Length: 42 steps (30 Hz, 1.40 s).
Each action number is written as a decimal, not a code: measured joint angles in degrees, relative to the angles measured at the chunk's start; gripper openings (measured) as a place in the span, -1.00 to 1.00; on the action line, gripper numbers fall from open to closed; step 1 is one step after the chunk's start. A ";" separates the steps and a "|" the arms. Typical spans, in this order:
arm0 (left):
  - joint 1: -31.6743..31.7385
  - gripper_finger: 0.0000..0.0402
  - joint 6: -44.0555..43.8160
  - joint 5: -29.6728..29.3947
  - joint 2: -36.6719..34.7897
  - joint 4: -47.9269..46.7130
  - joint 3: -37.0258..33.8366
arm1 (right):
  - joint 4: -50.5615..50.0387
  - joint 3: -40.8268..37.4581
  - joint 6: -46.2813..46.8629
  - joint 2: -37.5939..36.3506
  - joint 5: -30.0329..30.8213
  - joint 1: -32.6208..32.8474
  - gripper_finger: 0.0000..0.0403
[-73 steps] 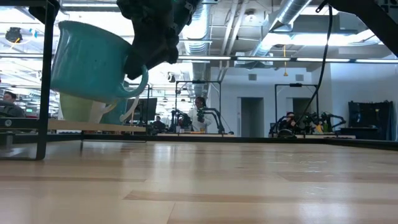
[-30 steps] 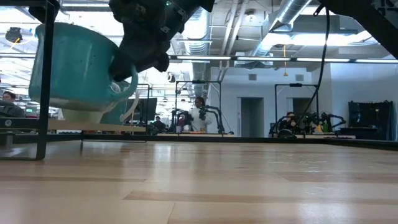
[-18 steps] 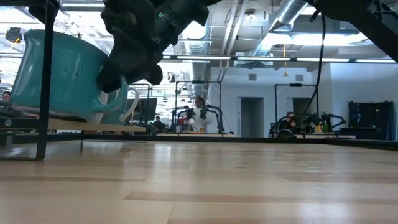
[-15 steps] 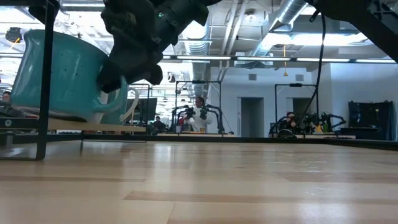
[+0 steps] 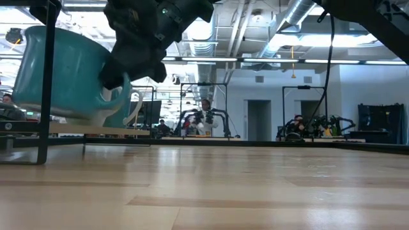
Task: Stack small to large cups/mugs on shelf
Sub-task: Put the blue mug on the shelf
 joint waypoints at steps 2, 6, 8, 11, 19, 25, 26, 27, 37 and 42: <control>-0.01 -0.51 0.00 0.01 0.00 0.00 0.00 | 0.31 0.00 -0.04 0.00 -0.09 0.01 -0.42; 0.00 -0.51 0.00 0.02 0.00 0.00 0.00 | 0.50 0.00 -0.22 0.00 -0.12 0.00 -0.39; 0.00 -0.51 0.00 0.04 0.00 -0.01 0.00 | 0.52 0.00 -0.22 -0.02 -0.14 0.00 -0.39; 0.00 -0.51 0.00 0.05 0.00 0.00 0.00 | 0.52 0.00 -0.22 -0.02 -0.14 0.00 -0.39; -0.01 -0.51 0.00 0.10 0.00 -0.02 0.00 | 0.40 0.00 -0.11 -0.02 -0.14 0.00 -0.39; -0.01 -0.51 -0.02 0.24 0.00 -0.97 0.00 | 0.59 0.00 -0.03 -0.02 -0.11 0.00 -0.39; 0.00 -0.51 -0.04 0.24 0.00 -1.34 0.00 | 0.71 0.00 -0.02 -0.02 -0.11 0.00 -0.39; 0.00 -0.51 -0.03 0.24 0.00 -1.48 0.00 | 0.83 0.00 -0.02 -0.02 -0.11 0.00 -0.39; -0.01 -0.51 -0.07 0.22 0.00 -1.46 0.00 | 1.17 0.00 0.05 -0.02 -0.09 0.00 -0.39; 0.00 -0.51 -0.07 0.22 0.00 -1.53 0.00 | 1.38 0.00 0.46 -0.02 -0.09 0.00 -0.39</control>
